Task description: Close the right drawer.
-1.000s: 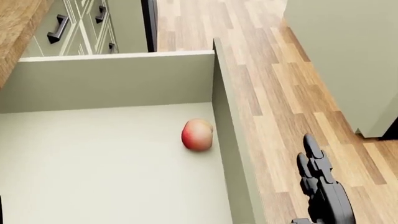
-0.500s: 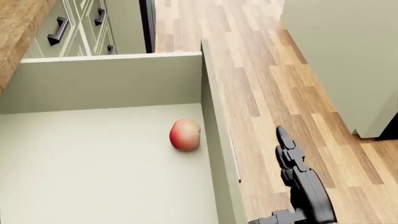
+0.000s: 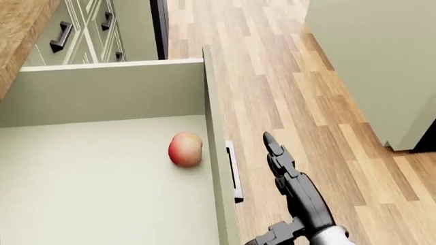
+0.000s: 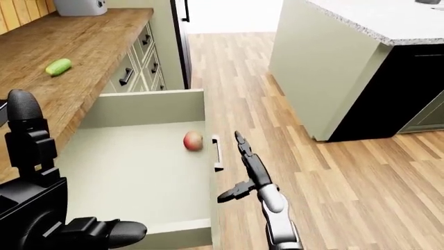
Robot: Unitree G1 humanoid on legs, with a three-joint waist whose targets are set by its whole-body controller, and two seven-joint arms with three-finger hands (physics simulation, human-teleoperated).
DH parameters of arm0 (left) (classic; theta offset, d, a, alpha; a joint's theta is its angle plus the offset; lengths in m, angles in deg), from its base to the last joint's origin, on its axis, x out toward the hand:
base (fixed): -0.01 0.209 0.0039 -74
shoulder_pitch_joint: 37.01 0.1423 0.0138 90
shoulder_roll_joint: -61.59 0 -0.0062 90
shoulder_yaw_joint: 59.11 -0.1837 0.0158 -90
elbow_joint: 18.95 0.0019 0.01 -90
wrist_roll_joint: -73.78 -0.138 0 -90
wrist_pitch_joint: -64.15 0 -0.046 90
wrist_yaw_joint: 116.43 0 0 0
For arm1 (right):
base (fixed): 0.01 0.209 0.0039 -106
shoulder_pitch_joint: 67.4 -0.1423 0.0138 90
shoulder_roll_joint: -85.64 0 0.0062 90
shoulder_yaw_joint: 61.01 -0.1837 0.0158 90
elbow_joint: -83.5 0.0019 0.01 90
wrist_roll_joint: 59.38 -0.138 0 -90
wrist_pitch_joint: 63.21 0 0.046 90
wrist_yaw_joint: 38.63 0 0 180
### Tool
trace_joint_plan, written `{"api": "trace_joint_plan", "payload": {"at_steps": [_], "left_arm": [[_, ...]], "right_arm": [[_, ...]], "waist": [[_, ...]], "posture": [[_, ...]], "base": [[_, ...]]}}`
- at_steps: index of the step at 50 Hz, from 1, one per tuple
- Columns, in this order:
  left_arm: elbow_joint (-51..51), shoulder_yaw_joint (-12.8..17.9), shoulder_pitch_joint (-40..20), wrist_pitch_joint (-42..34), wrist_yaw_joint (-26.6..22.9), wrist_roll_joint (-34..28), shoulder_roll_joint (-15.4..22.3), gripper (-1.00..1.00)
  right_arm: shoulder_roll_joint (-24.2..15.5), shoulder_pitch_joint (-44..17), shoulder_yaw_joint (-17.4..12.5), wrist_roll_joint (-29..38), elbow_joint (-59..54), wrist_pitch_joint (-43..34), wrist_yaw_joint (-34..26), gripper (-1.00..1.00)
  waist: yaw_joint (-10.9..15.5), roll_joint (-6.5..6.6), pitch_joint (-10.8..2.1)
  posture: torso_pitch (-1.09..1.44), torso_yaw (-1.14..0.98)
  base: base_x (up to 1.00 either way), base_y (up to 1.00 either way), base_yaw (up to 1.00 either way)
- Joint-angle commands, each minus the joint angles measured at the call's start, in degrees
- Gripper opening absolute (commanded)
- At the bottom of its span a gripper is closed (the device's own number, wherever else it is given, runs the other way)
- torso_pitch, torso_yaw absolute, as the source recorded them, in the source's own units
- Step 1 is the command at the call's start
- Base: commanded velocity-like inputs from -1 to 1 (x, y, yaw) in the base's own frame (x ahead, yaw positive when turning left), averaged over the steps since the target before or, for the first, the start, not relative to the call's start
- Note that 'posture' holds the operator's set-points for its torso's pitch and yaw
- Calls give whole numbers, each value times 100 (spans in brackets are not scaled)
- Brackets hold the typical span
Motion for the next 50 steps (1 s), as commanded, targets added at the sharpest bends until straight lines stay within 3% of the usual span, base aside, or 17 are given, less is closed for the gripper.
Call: {"api": "trace_joint_plan", "payload": {"at_steps": [1, 26, 34, 50], "left_arm": [[-193, -4, -36, 110, 6, 1, 0, 100], [-153, -30, -30, 148, 3, -5, 14, 100], [-154, -29, -51, 121, 15, -16, 10, 100], [-118, -10, -42, 175, 8, -4, 10, 100]], "right_arm": [[43, -112, 193, 117, 113, 105, -162, 100], [310, -1221, 513, 612, -646, -21, -421, 100], [494, -1924, 650, 825, -1306, 79, -513, 100], [724, -2230, 735, 1028, -1833, 329, -523, 100]], "waist": [[19, 3, -58], [13, 47, -65], [13, 69, -60], [10, 101, -82]], "posture": [[0, 0], [0, 0], [0, 0], [0, 0]], "base": [[0, 0, 0], [0, 0, 0], [0, 0, 0], [0, 0, 0]]}}
